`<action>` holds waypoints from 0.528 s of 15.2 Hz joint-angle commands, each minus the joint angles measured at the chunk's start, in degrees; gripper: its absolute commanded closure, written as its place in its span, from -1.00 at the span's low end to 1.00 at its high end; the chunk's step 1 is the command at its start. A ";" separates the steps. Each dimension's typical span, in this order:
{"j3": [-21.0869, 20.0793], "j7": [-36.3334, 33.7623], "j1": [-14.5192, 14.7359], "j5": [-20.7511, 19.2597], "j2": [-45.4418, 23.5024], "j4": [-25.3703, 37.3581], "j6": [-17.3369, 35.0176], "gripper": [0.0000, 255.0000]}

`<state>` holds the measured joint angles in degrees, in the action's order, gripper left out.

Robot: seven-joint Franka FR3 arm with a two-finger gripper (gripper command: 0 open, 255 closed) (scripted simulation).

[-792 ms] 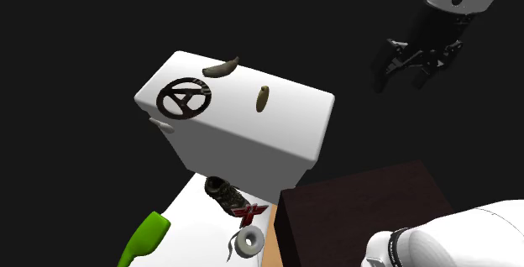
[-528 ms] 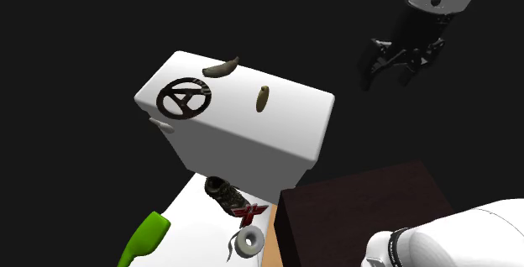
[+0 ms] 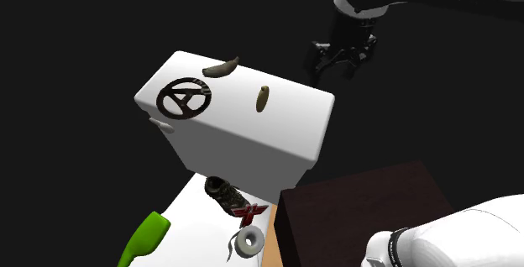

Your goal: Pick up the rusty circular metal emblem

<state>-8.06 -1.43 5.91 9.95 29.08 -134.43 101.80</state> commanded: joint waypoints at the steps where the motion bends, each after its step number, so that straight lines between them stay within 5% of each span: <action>1: -1.51 -0.18 0.89 0.22 -3.35 1.70 2.53 -1.00; 8: -7.09 -2.09 3.72 -0.79 -14.73 8.86 9.48 -1.00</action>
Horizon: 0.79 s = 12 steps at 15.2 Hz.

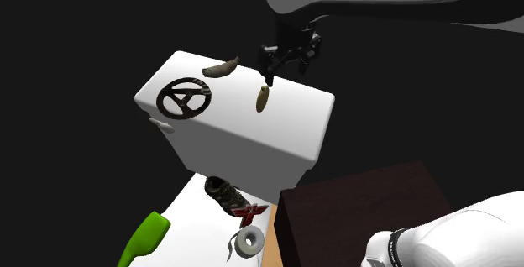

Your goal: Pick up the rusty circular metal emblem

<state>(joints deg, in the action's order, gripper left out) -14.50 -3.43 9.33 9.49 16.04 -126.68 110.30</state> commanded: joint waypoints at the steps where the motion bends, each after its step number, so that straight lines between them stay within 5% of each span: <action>1: -1.41 -0.46 0.69 -0.74 -3.38 2.31 1.82 -1.00; 12: -8.24 -6.11 6.11 -9.84 -22.88 18.80 7.50 -1.00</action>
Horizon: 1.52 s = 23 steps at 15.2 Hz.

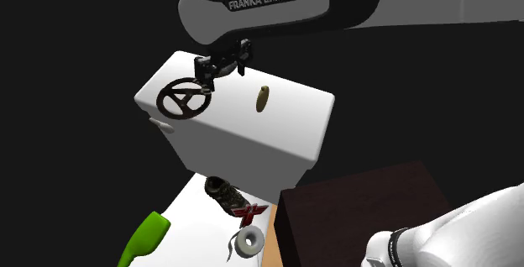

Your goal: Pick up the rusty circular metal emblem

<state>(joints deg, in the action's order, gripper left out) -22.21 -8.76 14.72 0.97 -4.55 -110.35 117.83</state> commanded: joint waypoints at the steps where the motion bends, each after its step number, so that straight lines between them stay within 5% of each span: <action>1: -0.93 -1.35 1.45 -2.47 -4.16 4.29 0.13 -1.00; 4: -1.67 -2.75 3.69 -5.59 -9.15 9.39 0.23 -1.00; 13: -1.31 -3.32 3.92 -6.60 -11.04 5.87 5.48 -1.00; 14: -1.33 -3.26 3.86 -6.49 -10.79 5.63 5.48 1.00; 23: -1.29 -3.32 3.93 -6.60 -11.04 5.87 5.47 1.00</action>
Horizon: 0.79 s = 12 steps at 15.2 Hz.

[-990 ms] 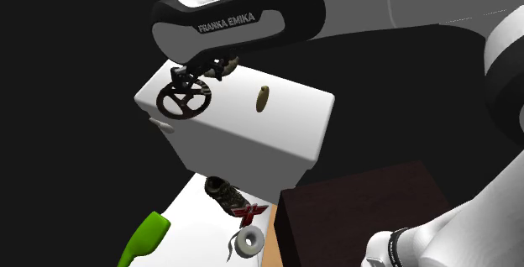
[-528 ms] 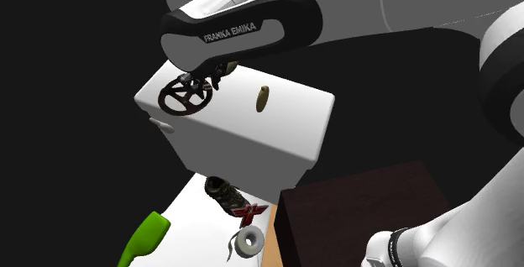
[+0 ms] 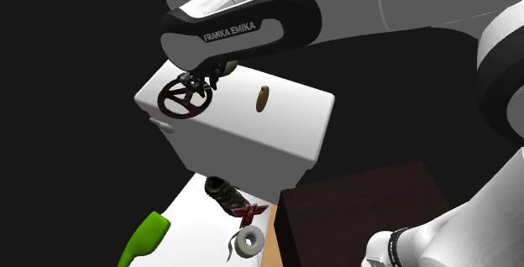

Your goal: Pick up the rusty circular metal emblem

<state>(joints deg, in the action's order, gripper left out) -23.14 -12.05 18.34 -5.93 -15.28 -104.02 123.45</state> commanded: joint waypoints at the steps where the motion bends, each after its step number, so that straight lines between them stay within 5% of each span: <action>1: -0.41 0.06 0.28 0.46 -0.03 -0.05 -0.82 1.00; 12: -0.82 0.78 0.06 1.75 2.37 5.48 -8.54 1.00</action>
<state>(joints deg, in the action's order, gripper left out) -23.89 -11.15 18.30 -4.21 -13.00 -99.25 115.72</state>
